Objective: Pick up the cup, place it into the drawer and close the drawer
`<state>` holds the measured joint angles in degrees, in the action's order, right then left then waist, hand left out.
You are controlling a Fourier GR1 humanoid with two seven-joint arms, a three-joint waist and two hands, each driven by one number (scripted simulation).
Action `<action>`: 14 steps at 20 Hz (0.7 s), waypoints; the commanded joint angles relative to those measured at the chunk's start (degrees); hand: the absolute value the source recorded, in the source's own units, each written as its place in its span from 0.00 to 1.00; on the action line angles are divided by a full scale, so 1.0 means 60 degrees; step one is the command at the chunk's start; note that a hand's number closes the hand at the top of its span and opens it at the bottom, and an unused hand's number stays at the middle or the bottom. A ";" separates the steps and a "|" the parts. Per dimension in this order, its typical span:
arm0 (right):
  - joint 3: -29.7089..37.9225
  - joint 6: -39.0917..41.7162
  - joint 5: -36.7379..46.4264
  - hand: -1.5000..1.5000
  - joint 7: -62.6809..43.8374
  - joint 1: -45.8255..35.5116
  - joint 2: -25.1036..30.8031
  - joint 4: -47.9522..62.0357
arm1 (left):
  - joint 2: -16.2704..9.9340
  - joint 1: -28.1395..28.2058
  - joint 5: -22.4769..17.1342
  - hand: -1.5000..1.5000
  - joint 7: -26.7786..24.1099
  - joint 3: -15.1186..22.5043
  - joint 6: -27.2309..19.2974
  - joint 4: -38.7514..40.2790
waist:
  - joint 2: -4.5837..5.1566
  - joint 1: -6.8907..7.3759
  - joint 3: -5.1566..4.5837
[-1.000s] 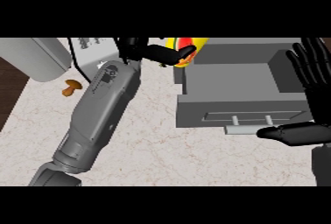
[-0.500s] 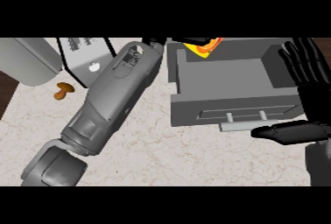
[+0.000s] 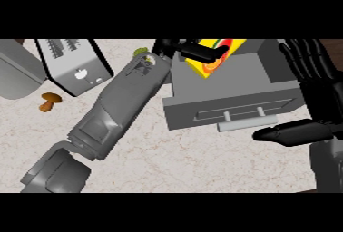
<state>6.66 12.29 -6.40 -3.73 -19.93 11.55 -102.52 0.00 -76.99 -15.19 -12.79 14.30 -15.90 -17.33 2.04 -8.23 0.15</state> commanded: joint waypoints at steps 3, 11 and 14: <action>-0.0110 0.0184 -0.0137 0.00 -0.0016 -0.0422 0.0002 0.0343 | 0.0000 0.0247 -0.0413 0.00 0.0265 0.0939 0.0209 0.0089 | 0.0070 -0.0392 0.0003; -0.0901 0.1638 -0.1453 1.00 -0.0252 -0.0755 -0.0085 0.0234 | 0.0000 0.0866 -0.1758 0.00 -0.1224 0.0415 0.0321 -0.0451 | 0.0231 -0.0655 -0.0021; -0.1752 0.2485 -0.1851 1.00 -0.0322 -0.0783 -0.0232 0.0181 | 0.0000 0.0657 -0.2541 0.00 -0.1523 0.0193 0.0598 -0.1068 | 0.0147 -0.0689 -0.0029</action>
<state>0.21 21.95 -14.16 -4.74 -23.90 10.45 -101.26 -0.01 -73.08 -26.01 -19.09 16.73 -13.90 -21.01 3.01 -11.93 0.05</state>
